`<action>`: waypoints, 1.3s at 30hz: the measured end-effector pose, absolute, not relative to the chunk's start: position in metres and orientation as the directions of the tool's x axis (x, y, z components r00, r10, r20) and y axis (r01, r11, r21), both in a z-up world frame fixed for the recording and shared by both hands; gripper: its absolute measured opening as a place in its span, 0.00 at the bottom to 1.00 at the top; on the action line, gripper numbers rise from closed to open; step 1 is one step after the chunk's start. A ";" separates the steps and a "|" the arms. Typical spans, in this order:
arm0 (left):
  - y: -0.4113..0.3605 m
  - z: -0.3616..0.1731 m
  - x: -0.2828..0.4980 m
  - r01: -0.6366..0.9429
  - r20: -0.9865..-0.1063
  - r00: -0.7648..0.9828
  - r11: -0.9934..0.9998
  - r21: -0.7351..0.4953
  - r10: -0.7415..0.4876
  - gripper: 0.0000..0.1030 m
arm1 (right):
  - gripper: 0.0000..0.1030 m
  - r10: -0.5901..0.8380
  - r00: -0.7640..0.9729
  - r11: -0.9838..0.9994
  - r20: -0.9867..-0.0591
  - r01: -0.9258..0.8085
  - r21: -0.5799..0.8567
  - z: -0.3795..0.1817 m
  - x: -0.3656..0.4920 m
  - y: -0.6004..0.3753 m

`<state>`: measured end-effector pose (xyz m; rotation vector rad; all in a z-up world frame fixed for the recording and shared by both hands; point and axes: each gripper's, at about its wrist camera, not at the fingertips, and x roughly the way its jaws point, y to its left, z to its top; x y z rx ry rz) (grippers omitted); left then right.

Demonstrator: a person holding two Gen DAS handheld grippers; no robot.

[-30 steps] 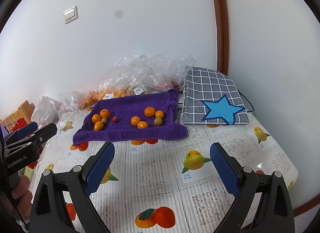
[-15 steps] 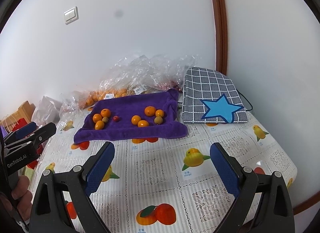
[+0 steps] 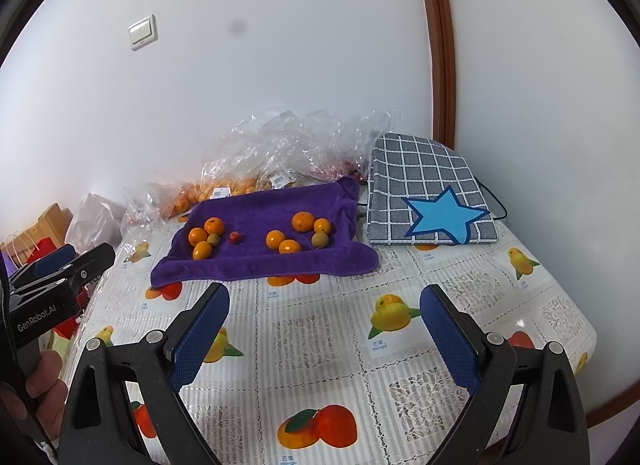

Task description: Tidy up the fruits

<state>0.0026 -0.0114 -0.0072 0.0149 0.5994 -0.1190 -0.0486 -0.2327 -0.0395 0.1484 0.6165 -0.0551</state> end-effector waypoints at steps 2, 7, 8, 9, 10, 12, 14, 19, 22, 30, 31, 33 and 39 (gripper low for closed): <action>-0.011 -0.007 0.003 0.114 -0.563 0.820 0.993 -0.021 -0.106 0.87 | 0.93 -0.006 0.816 0.987 -0.578 0.096 0.126 -0.039 -0.049 -0.233; -0.010 -0.007 0.004 0.113 -0.564 0.819 0.993 -0.024 -0.106 0.87 | 0.93 -0.007 0.816 0.988 -0.578 0.096 0.123 -0.040 -0.049 -0.233; -0.010 -0.007 0.003 0.114 -0.563 0.820 0.993 -0.021 -0.106 0.87 | 0.93 -0.010 0.816 0.988 -0.578 0.097 0.119 -0.040 -0.049 -0.234; -0.010 -0.007 0.004 0.113 -0.563 0.820 0.993 -0.019 -0.104 0.87 | 0.93 -0.012 0.815 0.988 -0.580 0.098 0.118 -0.041 -0.049 -0.234; -0.010 -0.007 0.004 0.112 -0.562 0.821 0.993 -0.019 -0.103 0.87 | 0.93 -0.011 0.814 0.988 -0.580 0.099 0.120 -0.041 -0.048 -0.234; -0.010 -0.006 0.004 0.109 -0.561 0.821 0.994 -0.021 -0.102 0.87 | 0.93 -0.009 0.814 0.987 -0.580 0.099 0.124 -0.041 -0.049 -0.234; -0.010 -0.006 0.004 0.109 -0.562 0.821 0.994 -0.020 -0.102 0.87 | 0.93 -0.012 0.814 0.987 -0.580 0.102 0.123 -0.041 -0.049 -0.233; -0.009 -0.006 0.004 0.109 -0.561 0.821 0.994 -0.020 -0.101 0.87 | 0.93 -0.011 0.815 0.987 -0.579 0.101 0.125 -0.040 -0.049 -0.232; -0.010 -0.006 0.004 0.107 -0.562 0.821 0.994 -0.023 -0.101 0.87 | 0.93 -0.011 0.816 0.987 -0.578 0.101 0.124 -0.040 -0.050 -0.232; -0.010 -0.006 0.004 0.101 -0.560 0.823 0.995 -0.019 -0.094 0.87 | 0.93 -0.002 0.819 0.987 -0.574 0.095 0.133 -0.039 -0.050 -0.231; -0.010 -0.006 0.004 0.101 -0.559 0.824 0.995 -0.019 -0.094 0.87 | 0.93 0.001 0.819 0.986 -0.574 0.094 0.135 -0.039 -0.050 -0.231; -0.013 -0.006 0.004 0.097 -0.558 0.825 0.995 -0.018 -0.091 0.87 | 0.93 0.000 0.820 0.986 -0.573 0.094 0.135 -0.039 -0.050 -0.231; -0.014 -0.006 0.004 0.096 -0.557 0.826 0.995 -0.018 -0.090 0.87 | 0.93 -0.004 0.820 0.987 -0.573 0.096 0.131 -0.038 -0.050 -0.229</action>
